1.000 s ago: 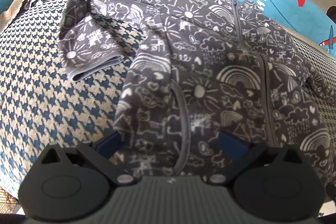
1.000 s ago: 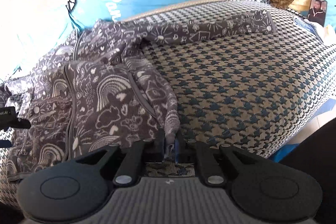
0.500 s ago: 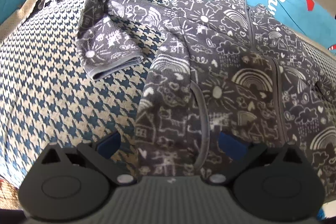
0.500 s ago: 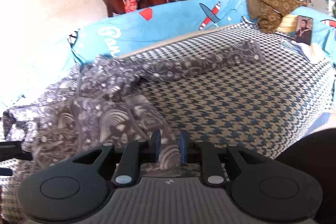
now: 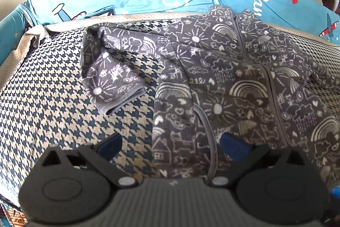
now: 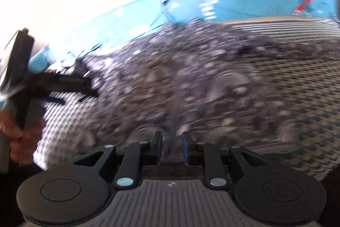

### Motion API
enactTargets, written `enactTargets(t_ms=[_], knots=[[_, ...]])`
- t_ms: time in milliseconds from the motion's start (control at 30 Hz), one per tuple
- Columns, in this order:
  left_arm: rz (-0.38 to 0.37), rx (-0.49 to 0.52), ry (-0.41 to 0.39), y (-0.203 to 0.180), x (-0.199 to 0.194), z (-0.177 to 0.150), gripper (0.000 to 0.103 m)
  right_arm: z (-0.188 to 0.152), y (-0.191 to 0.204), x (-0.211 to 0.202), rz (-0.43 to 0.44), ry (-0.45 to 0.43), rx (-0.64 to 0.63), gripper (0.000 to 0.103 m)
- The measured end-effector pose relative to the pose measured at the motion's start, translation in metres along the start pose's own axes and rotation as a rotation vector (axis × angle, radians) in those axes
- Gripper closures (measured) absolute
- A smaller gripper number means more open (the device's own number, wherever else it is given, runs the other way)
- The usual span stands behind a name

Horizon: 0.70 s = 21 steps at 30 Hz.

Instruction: Fold clothes

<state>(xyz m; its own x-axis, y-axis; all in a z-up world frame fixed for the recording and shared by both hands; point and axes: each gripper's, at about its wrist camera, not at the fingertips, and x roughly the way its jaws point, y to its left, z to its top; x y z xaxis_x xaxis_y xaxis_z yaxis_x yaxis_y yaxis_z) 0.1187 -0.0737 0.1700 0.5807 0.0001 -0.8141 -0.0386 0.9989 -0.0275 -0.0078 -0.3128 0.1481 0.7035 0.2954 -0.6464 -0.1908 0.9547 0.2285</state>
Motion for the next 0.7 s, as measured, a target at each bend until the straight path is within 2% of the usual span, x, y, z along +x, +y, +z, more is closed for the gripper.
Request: enactTargets(t_ms=[133, 233, 367, 467, 600, 700], knots=[[0.02, 0.027, -0.02, 0.008, -0.003, 0.009, 0.0, -0.002, 0.033, 0.013, 0.078, 0.018, -0.1, 0.076], [0.035, 0.035, -0.03, 0.015, -0.003, 0.015, 0.0, -0.004, 0.056, 0.021, 0.131, 0.028, -0.176, 0.075], [-0.02, -0.02, -0.006, 0.025, 0.0, 0.013, 0.0, -0.009, 0.084, 0.036, 0.178, 0.053, -0.272, 0.075], [-0.037, -0.03, -0.006, 0.025, 0.0, 0.011, 0.0, -0.016, 0.101, 0.048, 0.177, 0.067, -0.346, 0.073], [-0.036, -0.052, -0.01, 0.028, -0.001, 0.011, 0.0, -0.023, 0.12, 0.06, 0.155, 0.056, -0.443, 0.064], [-0.046, -0.085, -0.011, 0.035, -0.002, 0.012, 0.0, -0.025, 0.13, 0.069, 0.14, 0.043, -0.501, 0.064]])
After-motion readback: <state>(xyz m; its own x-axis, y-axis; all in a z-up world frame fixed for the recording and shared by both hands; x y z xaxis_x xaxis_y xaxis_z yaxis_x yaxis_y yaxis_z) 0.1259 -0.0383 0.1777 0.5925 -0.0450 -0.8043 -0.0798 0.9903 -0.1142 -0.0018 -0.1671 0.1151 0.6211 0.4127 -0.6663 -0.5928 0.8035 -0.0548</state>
